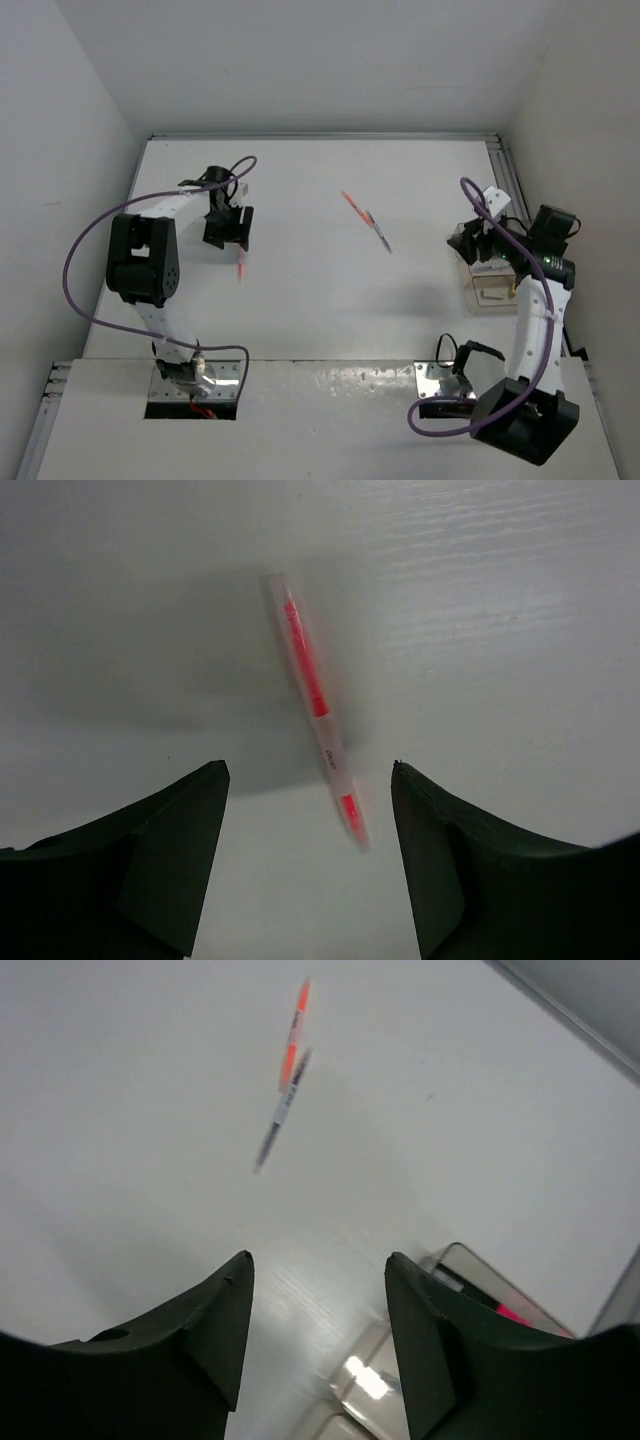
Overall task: Sort the stationery into containers
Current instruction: Pick up the pen from the center of the board, then place the pen in the storage box.
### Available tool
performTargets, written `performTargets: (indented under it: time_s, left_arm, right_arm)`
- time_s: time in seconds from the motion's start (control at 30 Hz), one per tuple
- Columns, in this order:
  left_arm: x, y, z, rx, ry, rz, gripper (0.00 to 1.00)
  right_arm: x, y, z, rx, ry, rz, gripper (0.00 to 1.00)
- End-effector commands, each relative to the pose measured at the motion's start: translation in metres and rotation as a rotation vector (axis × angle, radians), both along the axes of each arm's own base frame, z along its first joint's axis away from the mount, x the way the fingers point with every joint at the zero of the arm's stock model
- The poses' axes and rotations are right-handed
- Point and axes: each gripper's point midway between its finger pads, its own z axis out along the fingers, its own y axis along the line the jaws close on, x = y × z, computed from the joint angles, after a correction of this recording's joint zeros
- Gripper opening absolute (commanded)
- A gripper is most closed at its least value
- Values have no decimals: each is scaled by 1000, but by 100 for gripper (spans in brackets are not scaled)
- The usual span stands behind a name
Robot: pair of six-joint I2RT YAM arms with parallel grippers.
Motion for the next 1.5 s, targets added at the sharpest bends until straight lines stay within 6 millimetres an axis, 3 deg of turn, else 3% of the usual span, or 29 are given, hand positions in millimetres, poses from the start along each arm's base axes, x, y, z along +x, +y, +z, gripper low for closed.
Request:
performTargets:
  time_s: [0.0, 0.23, 0.3, 0.33, 0.43, 0.5, 0.53, 0.63, 0.67, 0.7, 0.73, 0.8, 0.83, 0.97, 1.1, 1.23, 1.47]
  left_arm:
    - [6, -4, -10, -3, 7, 38, 72]
    - [-8, -16, -35, -46, 66, 24, 54]
    - [-15, -19, -41, -54, 74, 11, 42]
    - [-16, -20, -43, -58, 75, 10, 32]
    - [-17, -21, -46, -65, 73, -2, 19]
    - [-18, -31, -47, -121, 81, -21, 9]
    - [-16, -46, -39, -209, 62, -51, 1]
    - [-12, -79, -7, -411, -21, -134, 0]
    - [-3, -101, 30, -536, -138, -214, 0]
    - [-10, -114, 43, -584, -174, -255, 0]
    - [-10, -124, 78, -625, -288, -311, 0]
    - [-17, -147, 115, -722, -404, -390, 0]
    - [-20, -155, 143, -769, -482, -441, 0]
    - [-42, -190, 199, -932, -529, -556, 0]
    - [-60, -217, 241, -1050, -546, -596, 0]
    - [-75, -239, 265, -1102, -539, -641, 0]
    - [-88, -254, 278, -1120, -549, -678, 0]
  right_arm:
    - [15, 18, 32, 241, 103, -134, 53]
    - [22, 73, 57, 469, 310, -191, 38]
    - [23, 91, 60, 524, 343, -209, 37]
    - [22, 97, 58, 540, 360, -215, 37]
    - [20, 126, 62, 599, 392, -202, 39]
    - [18, 141, 62, 644, 434, -200, 45]
    - [17, 154, 64, 649, 444, -167, 50]
    - [20, 176, 68, 679, 481, -143, 52]
    - [21, 181, 67, 690, 496, -138, 52]
    - [22, 189, 74, 722, 505, -114, 52]
    - [26, 194, 74, 732, 522, -105, 52]
    - [28, 205, 82, 763, 532, -75, 52]
    - [33, 209, 85, 769, 530, -72, 51]
    - [43, 224, 102, 799, 507, -47, 52]
    - [52, 241, 125, 836, 480, -9, 54]
    - [55, 254, 144, 834, 442, 42, 54]
    - [51, 258, 143, 793, 434, 54, 54]
